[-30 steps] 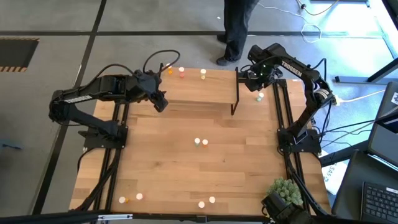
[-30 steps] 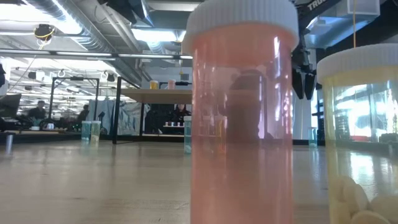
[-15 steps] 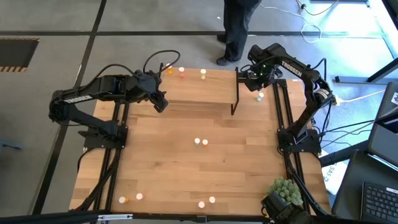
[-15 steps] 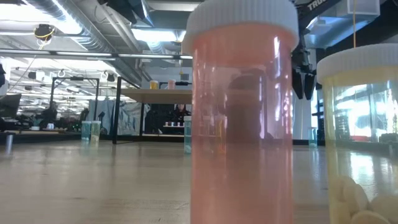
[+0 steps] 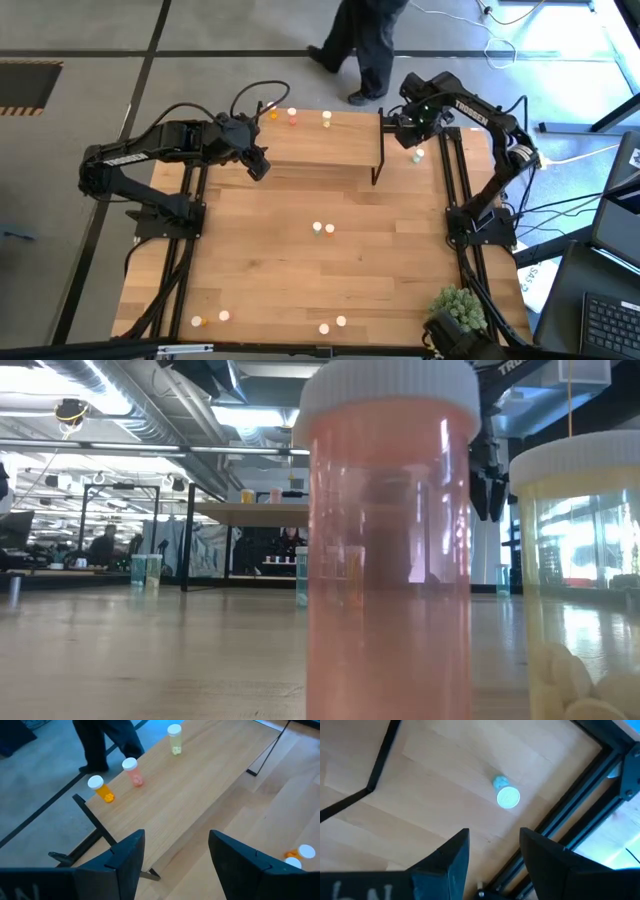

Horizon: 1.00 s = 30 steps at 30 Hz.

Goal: Pick and place medicine bottles onto shelf by color
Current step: Put the top right blue pill bottle on the shelf

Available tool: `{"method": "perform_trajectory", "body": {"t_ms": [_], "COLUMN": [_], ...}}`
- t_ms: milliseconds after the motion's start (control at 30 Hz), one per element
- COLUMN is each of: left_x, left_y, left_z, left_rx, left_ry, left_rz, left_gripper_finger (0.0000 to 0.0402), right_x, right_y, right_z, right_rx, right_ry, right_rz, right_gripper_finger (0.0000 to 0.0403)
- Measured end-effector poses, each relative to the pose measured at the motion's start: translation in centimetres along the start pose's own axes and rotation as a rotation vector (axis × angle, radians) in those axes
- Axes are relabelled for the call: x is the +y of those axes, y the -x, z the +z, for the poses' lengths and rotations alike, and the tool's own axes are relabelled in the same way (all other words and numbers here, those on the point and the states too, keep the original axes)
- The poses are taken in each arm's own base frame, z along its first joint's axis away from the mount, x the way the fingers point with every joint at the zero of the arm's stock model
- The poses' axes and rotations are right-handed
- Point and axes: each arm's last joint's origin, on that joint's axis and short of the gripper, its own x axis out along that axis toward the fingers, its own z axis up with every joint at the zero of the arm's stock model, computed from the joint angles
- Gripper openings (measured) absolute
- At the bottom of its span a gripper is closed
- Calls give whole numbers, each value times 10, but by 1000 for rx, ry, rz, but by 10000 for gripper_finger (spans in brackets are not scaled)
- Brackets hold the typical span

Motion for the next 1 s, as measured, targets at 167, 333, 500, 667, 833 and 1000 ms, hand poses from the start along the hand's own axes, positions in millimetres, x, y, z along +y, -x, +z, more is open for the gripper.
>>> {"method": "perform_trajectory", "body": {"t_ms": [167, 333, 500, 667, 833, 1000], "left_x": [0, 0, 0, 0, 0, 0], "left_y": [0, 0, 0, 0, 0, 0], "left_z": [0, 0, 0, 0, 0, 0], "left_rx": [0, 0, 0, 0, 0, 0], "left_ry": [0, 0, 0, 0, 0, 0], "left_rz": [0, 0, 0, 0, 0, 0], "left_gripper_finger": [215, 215, 215, 215, 215, 215], "right_x": [-1, -7, -8, -8, -8, -8], "right_y": [-12, -13, -19, -22, -22, -21], "right_z": [-24, -25, -27, -28, -27, -25], "right_rx": [-34, -148, -123, -117, -120, -151], "right_ry": [-6, -27, -28, 6, 23, 9], "right_rz": [24, 21, 25, 42, 42, 17], "right_gripper_finger": [177, 177, 177, 182, 218, 262]}}
